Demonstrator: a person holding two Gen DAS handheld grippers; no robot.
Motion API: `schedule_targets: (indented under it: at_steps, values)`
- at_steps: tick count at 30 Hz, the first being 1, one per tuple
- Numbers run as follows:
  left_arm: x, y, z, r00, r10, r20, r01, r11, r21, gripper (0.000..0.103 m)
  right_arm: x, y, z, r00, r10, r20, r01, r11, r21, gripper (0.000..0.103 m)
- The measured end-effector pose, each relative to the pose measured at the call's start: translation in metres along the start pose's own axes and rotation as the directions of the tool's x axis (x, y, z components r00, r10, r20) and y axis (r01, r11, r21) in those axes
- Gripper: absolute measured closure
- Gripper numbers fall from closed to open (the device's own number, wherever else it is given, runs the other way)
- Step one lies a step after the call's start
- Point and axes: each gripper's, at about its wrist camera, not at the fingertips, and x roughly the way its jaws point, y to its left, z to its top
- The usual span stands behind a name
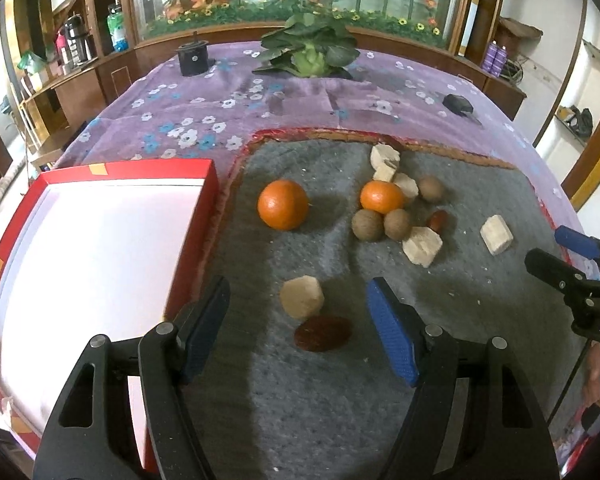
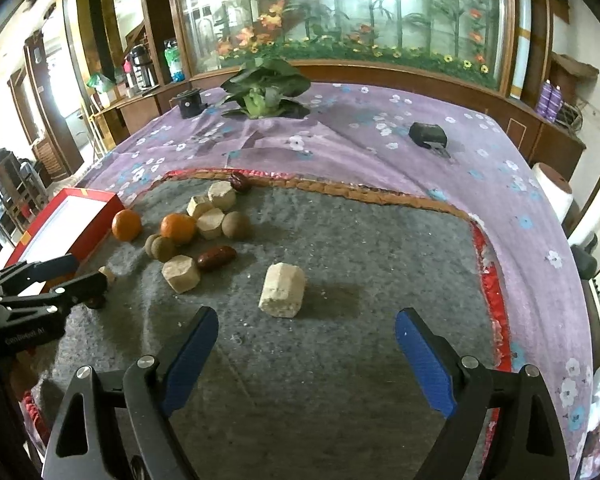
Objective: Organize fruits
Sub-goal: 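Grasp the dark red date on the felt with the left gripper, then lift the date with the left gripper while the right gripper grasps a beige block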
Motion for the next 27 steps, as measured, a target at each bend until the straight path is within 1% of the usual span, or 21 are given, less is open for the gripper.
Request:
schedule_targets:
  at_steps: [3, 8, 11, 12, 14, 16, 17, 18, 20, 23, 25, 27]
  values:
    - [-0.002, -0.002, -0.003, 1.000, -0.011, -0.014, 0.011, 1.000, 0.019, 0.031, 0.002, -0.001, 0.000, 1.000, 0.011, -0.008, -0.011, 1.000, 0.008, 0.013]
    - [-0.009, -0.012, -0.015, 0.999, -0.025, -0.020, 0.027, 0.995, 0.096, 0.030, 0.003, 0.001, -0.001, 1.000, 0.015, -0.006, -0.015, 1.000, 0.001, 0.013]
    - [-0.006, -0.013, -0.014, 0.999, -0.018, -0.032, 0.021, 0.995, 0.099, 0.031, 0.005, 0.003, -0.001, 1.000, 0.024, -0.011, -0.024, 1.000, 0.004, 0.013]
    - [-0.005, -0.013, -0.014, 0.999, -0.018, -0.032, 0.021, 0.996, 0.092, 0.034, 0.005, 0.004, -0.002, 1.000, 0.026, -0.011, -0.026, 1.000, 0.001, 0.013]
    - [-0.002, -0.014, -0.011, 0.999, -0.025, -0.047, 0.029, 0.996, 0.087, 0.046, 0.003, 0.006, -0.002, 1.000, 0.027, -0.007, -0.027, 1.000, -0.008, 0.013]
    - [0.005, -0.014, -0.012, 0.996, -0.036, -0.077, 0.042, 0.996, 0.078, 0.069, 0.002, 0.008, -0.002, 1.000, 0.029, -0.003, -0.029, 1.000, -0.012, 0.013]
    - [0.008, -0.014, -0.013, 0.996, -0.031, -0.088, 0.038, 0.996, 0.079, 0.072, 0.002, 0.008, -0.002, 0.999, 0.032, -0.003, -0.032, 0.999, -0.011, 0.015]
    - [0.010, -0.014, -0.014, 0.995, -0.026, -0.094, 0.033, 0.996, 0.080, 0.073, 0.002, 0.009, -0.002, 0.999, 0.041, -0.006, -0.041, 0.999, -0.011, 0.017]
    - [0.009, -0.012, -0.015, 0.995, -0.034, -0.092, 0.042, 0.996, 0.082, 0.073, 0.004, 0.011, -0.002, 0.998, 0.063, -0.019, -0.063, 0.998, -0.013, 0.025]
    - [0.004, -0.010, -0.017, 0.995, -0.050, -0.088, 0.056, 0.996, 0.067, 0.073, 0.005, 0.018, -0.002, 0.996, 0.083, -0.024, -0.084, 0.996, -0.030, 0.029]
    - [-0.002, -0.008, -0.017, 0.996, -0.047, -0.080, 0.053, 0.996, 0.066, 0.073, 0.004, 0.026, -0.001, 0.994, 0.104, -0.024, -0.105, 0.994, -0.045, 0.029]
    - [-0.009, -0.006, -0.017, 0.996, -0.050, -0.076, 0.055, 0.996, 0.064, 0.073, 0.004, 0.036, 0.000, 0.987, 0.156, -0.032, -0.158, 0.986, -0.057, 0.029]
